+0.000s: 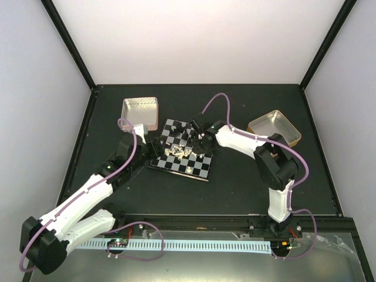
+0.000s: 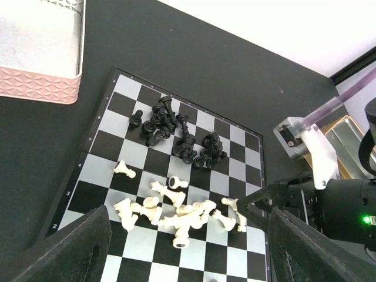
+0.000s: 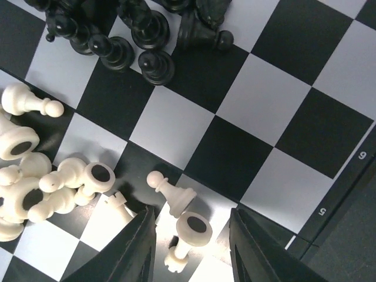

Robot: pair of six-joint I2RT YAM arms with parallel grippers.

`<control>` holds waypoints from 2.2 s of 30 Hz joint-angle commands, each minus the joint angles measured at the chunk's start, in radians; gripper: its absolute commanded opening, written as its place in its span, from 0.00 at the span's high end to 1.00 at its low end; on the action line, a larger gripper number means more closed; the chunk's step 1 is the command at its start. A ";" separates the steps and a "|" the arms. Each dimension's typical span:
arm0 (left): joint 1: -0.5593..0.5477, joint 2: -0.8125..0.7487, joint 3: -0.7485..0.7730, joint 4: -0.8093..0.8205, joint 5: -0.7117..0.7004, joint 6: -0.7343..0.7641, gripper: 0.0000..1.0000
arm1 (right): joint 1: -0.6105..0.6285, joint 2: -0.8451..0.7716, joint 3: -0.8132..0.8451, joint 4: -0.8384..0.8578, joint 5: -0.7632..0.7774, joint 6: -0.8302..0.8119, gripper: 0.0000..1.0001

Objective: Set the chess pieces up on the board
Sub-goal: Pick up the chess piece from the chessboard, then place the chess piece on the chessboard.

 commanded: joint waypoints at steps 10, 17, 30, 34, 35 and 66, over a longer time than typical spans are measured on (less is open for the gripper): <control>0.005 0.038 0.066 0.024 0.035 0.012 0.25 | 0.000 0.057 0.022 -0.072 0.018 -0.101 0.75; 0.005 0.040 0.069 0.021 0.038 0.015 0.25 | 0.001 0.066 0.009 -0.065 0.004 -0.105 0.77; -0.001 0.034 0.030 0.124 0.180 0.054 0.26 | -0.009 -0.193 -0.153 0.052 -0.168 -0.025 0.86; -0.025 0.019 -0.029 0.240 0.244 0.082 0.28 | -0.018 -0.329 -0.252 0.196 -0.308 0.144 0.85; -0.037 0.019 -0.042 0.259 0.246 0.088 0.28 | -0.017 -0.358 -0.270 0.238 -0.340 0.194 0.85; -0.334 0.110 -0.104 0.495 0.063 0.337 0.90 | -0.022 -0.569 -0.580 0.860 -0.670 1.005 0.85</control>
